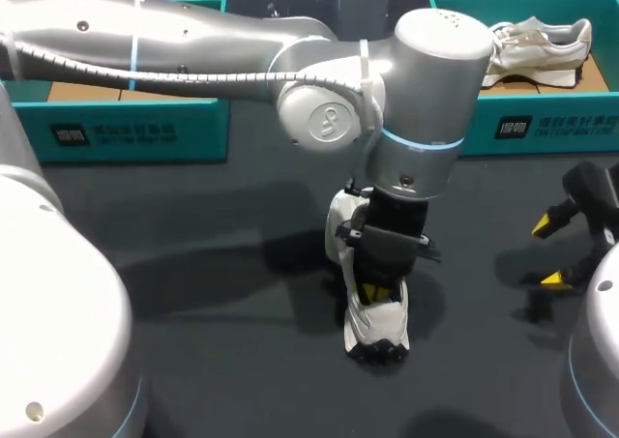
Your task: Take the shoe out of the shoebox, open the shoe tongue, remove and reinsert the insole, then place the shoe into the shoebox
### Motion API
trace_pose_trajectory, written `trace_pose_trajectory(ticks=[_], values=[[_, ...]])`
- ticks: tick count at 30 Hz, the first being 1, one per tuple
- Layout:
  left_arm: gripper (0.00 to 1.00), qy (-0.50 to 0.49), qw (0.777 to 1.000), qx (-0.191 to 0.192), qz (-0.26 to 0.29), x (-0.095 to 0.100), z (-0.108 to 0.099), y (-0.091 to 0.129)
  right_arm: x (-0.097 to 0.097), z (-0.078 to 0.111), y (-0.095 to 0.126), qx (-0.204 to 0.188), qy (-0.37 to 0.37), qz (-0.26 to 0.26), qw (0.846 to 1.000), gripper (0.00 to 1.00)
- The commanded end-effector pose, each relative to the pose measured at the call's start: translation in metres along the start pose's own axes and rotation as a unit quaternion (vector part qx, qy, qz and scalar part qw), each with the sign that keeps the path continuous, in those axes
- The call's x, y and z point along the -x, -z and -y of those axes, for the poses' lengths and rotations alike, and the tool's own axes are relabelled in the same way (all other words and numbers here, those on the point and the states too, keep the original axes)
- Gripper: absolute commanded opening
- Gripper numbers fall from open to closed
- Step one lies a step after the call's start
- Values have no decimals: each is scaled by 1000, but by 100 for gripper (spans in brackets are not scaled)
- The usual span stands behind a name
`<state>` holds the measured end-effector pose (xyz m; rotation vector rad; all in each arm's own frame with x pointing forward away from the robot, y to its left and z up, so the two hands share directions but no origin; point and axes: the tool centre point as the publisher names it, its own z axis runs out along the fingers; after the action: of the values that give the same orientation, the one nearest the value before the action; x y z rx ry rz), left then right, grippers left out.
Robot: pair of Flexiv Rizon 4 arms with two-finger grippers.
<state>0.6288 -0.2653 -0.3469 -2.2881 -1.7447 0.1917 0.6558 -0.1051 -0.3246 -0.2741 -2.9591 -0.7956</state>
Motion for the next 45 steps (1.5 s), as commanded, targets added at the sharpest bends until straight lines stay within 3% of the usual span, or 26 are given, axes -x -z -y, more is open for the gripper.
trace_pose_trajectory(ticks=[1, 9, 19, 32, 45], values=[[0, -3, 1000, 2, 14, 0, 6, -2, -3, 1, 0, 1, -1, 3, 1000, 100], [0, 10, 1000, -9, 16, 9, -2, -28, -1, 2, -2, 2, -3, 0, 1000, 100], [0, 15, 999, 17, 37, 5, 4, -8, -1, 4, -3, 4, -6, 1, 1000, 100], [0, 40, 999, 5, -7, 10, -6, -55, -1, 4, -3, 4, -6, 1, 1000, 100], [0, 48, 997, 48, -29, -4, -1, -13, -1, 4, -3, 4, -6, 1, 1000, 100]])
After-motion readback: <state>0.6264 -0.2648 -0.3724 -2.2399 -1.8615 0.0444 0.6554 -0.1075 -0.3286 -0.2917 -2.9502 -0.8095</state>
